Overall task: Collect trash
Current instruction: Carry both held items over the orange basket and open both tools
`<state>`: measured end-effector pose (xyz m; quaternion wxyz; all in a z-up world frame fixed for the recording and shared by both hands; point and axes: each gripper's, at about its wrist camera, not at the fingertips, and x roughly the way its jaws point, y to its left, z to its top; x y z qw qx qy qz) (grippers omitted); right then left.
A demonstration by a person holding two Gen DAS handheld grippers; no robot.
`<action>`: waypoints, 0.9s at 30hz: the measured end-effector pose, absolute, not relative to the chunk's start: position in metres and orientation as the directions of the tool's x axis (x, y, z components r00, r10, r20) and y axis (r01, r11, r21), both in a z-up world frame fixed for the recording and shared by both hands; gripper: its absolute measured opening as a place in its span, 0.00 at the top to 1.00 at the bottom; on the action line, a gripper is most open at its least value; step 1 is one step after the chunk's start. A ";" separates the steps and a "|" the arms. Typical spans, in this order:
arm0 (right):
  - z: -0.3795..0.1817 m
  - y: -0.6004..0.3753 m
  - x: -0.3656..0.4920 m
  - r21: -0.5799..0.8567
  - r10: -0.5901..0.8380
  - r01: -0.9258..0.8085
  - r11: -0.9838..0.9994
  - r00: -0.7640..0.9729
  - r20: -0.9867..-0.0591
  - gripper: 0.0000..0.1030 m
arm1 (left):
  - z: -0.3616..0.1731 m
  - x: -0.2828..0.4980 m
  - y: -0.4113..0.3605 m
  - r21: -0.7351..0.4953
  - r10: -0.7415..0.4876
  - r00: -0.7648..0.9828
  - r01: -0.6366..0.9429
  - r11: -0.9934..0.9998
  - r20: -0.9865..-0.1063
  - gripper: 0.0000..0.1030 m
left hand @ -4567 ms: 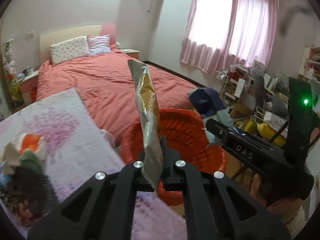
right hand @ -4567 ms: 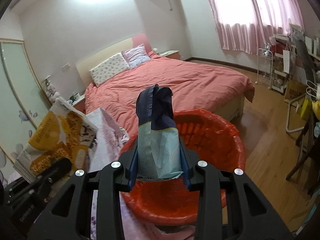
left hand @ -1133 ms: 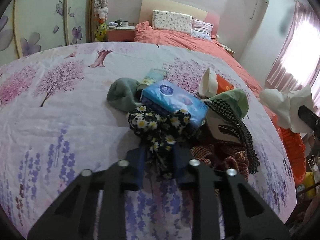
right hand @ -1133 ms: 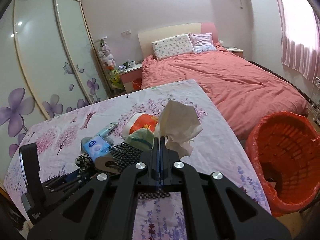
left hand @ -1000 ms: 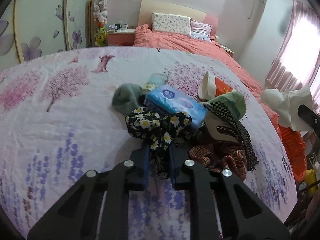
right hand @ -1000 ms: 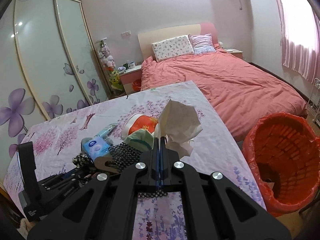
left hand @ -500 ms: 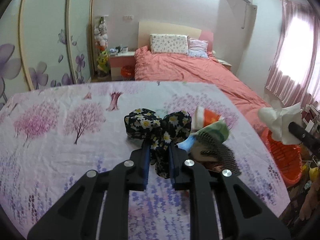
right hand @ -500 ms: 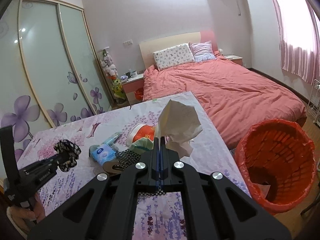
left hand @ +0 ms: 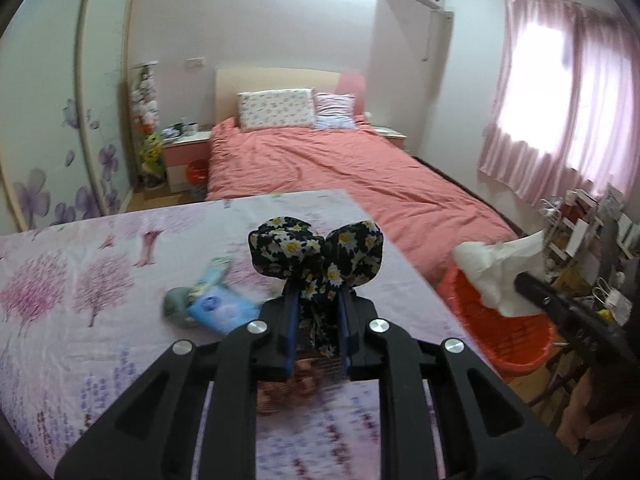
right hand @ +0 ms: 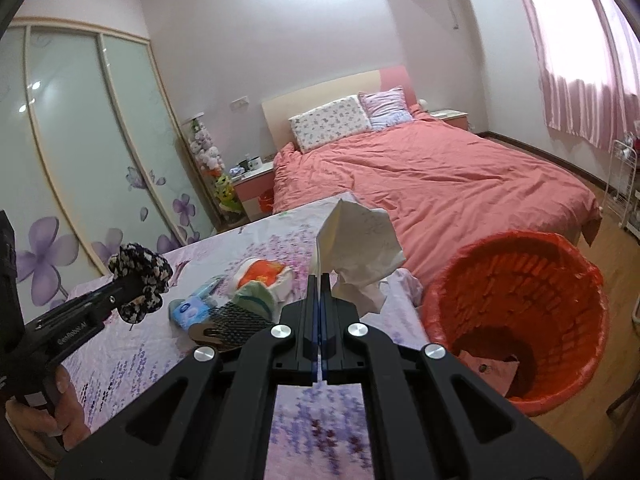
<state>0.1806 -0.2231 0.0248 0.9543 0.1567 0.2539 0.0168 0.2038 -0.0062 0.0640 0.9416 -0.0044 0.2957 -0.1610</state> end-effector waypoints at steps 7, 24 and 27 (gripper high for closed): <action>0.020 -0.263 0.168 0.322 0.054 0.115 0.940 0.880 -0.472 0.99 | 0.065 0.203 -0.069 -0.134 -0.417 0.726 0.416 0.900 -0.547 0.83; -0.010 -0.365 0.176 0.383 -0.058 0.279 0.881 0.867 -0.495 0.99 | 0.019 0.220 -0.234 -0.160 -0.571 0.555 0.617 0.770 -0.605 0.76; -0.020 -0.378 0.183 0.386 -0.056 0.288 0.876 0.857 -0.512 0.99 | 0.005 0.229 -0.255 -0.144 -0.552 0.541 0.619 0.772 -0.634 0.69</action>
